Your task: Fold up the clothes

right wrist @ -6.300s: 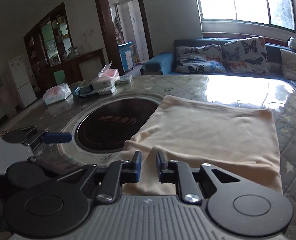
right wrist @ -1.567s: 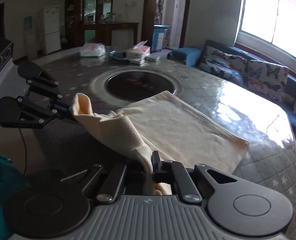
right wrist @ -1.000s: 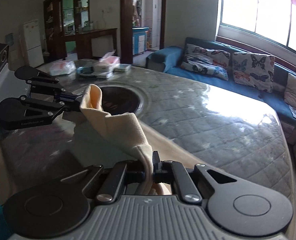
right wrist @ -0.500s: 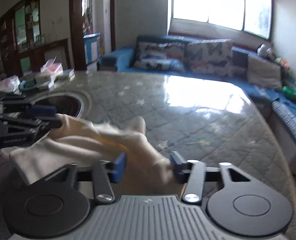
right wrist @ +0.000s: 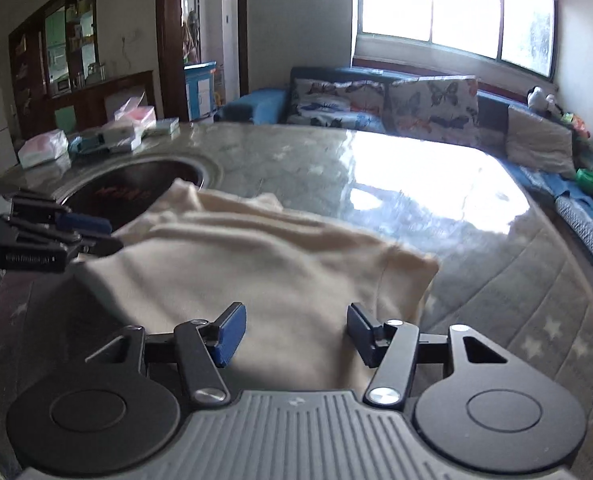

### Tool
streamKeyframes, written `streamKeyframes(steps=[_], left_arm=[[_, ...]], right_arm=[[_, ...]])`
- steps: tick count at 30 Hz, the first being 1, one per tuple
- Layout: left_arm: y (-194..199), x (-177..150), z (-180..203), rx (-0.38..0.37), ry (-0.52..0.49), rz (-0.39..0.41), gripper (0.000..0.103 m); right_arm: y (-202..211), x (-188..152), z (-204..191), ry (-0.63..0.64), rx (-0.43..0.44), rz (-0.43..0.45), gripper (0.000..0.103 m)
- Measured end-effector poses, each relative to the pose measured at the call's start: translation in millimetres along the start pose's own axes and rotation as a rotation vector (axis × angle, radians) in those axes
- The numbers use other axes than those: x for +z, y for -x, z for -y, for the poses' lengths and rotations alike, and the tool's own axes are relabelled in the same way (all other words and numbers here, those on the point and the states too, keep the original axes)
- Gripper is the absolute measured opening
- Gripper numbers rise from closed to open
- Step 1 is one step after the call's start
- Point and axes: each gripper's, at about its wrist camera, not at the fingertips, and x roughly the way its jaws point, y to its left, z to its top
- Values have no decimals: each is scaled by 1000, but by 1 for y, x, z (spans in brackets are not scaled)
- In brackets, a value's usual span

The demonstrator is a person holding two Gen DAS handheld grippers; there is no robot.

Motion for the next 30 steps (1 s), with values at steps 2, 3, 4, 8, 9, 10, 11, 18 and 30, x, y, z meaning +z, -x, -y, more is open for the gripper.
streamKeyframes(steps=[2,3,4,8,9,10,11,18,30], left_arm=[[7,-7,4,-13,-16,-4,27],[10,-11,6,-20,-24,-6,26],[13,-15,8,-26,-33,-8,26],[30,-30,14,-68,-33,-20,26],[36,-33,15,-72,-41,-22,26],[41,-36,17,-75,-50,-24,26],[46,-37,15,-81,-49,-27,26],[73,-10,13,-90,-15,91,27],[17,-13,67,-192,-68,40,27]], right_arm=[[2,-7,-6,16,-13,-6,57],[5,-9,-7,17,-10,-9,58],[9,-11,-8,17,-6,-12,58],[23,-22,-12,40,8,-22,58],[27,-24,-13,35,15,-28,58],[31,-26,-15,46,24,-35,58],[36,-28,-18,65,34,-44,58],[61,-3,-5,-5,97,-9,54],[-36,35,24,-181,8,-94,31]])
